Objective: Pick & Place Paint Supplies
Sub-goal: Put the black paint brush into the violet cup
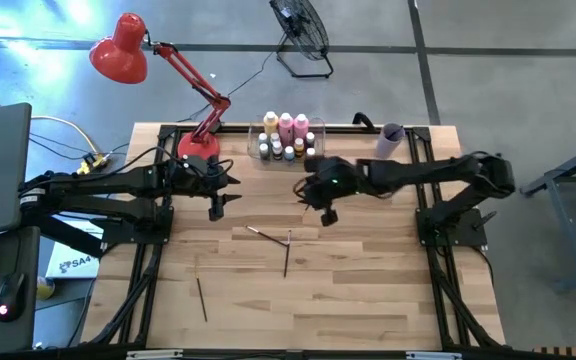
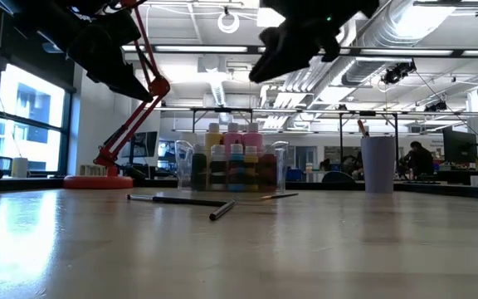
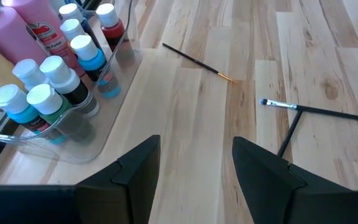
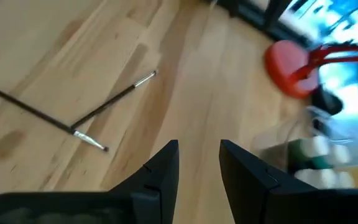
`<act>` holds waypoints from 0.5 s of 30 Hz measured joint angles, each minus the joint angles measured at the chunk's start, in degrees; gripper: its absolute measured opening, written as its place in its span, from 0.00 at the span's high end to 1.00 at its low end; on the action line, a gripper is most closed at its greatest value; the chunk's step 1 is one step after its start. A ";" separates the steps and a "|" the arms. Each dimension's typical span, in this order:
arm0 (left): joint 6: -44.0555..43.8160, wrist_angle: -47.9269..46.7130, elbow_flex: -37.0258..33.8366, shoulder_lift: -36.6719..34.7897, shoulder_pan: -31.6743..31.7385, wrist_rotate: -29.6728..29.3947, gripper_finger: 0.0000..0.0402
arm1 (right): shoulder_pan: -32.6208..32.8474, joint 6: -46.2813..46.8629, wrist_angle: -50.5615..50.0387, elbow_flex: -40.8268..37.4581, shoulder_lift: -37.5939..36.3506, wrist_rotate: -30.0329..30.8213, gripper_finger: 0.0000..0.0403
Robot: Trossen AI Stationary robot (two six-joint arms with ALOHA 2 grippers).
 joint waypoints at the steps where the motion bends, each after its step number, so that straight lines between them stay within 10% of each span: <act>1: 0.00 0.00 0.00 0.00 0.01 -0.10 0.51 | -0.45 -0.03 -1.48 1.35 1.30 -1.07 0.73; 15: 0.00 -0.04 0.00 0.00 0.00 -0.13 0.51 | -3.55 -1.07 -9.11 5.44 11.32 -9.27 0.73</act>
